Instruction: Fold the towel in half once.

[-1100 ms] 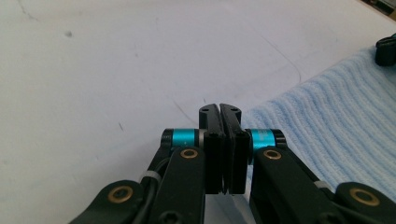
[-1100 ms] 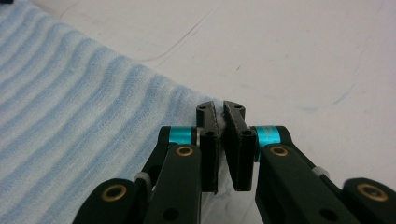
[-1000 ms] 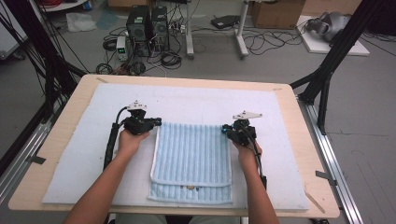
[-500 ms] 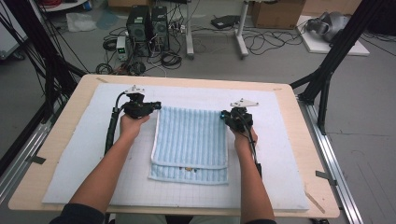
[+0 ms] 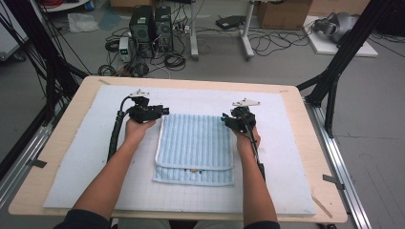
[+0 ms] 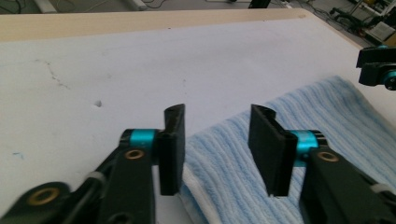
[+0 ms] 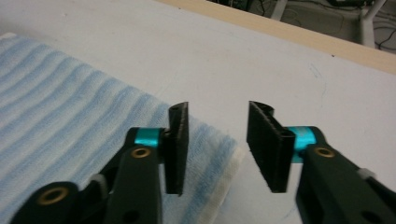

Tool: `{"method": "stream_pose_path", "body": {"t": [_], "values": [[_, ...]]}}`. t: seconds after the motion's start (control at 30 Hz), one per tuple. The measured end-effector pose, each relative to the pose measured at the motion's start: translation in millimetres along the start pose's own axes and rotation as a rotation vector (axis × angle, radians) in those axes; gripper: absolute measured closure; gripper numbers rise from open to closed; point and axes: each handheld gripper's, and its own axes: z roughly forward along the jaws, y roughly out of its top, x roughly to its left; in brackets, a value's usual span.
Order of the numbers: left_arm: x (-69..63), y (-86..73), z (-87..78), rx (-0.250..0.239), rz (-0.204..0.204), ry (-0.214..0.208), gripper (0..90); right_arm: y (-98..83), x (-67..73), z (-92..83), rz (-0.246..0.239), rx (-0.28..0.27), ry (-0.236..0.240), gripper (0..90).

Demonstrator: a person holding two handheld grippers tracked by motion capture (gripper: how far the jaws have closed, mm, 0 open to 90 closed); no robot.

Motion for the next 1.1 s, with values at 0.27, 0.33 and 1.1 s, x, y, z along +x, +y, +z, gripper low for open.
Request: {"method": "stream_pose_path", "body": {"t": [0.27, 0.33, 1.1], "values": [[-8.0, -14.6, -18.5, -0.047, -0.011, -0.046, 42.9, -2.8, 1.8, -27.2, 0.000, -0.033, 0.039, 43.8], [-10.2, -18.5, -25.4, -0.063, -0.011, -0.043, 42.6, -5.3, 4.1, -35.5, -0.005, -0.046, 0.047, 44.2], [-54.1, -65.0, -69.6, -0.058, 0.049, -0.114, 49.0, -62.0, 35.6, -98.8, -0.065, -0.041, 0.131, 56.7]]}}
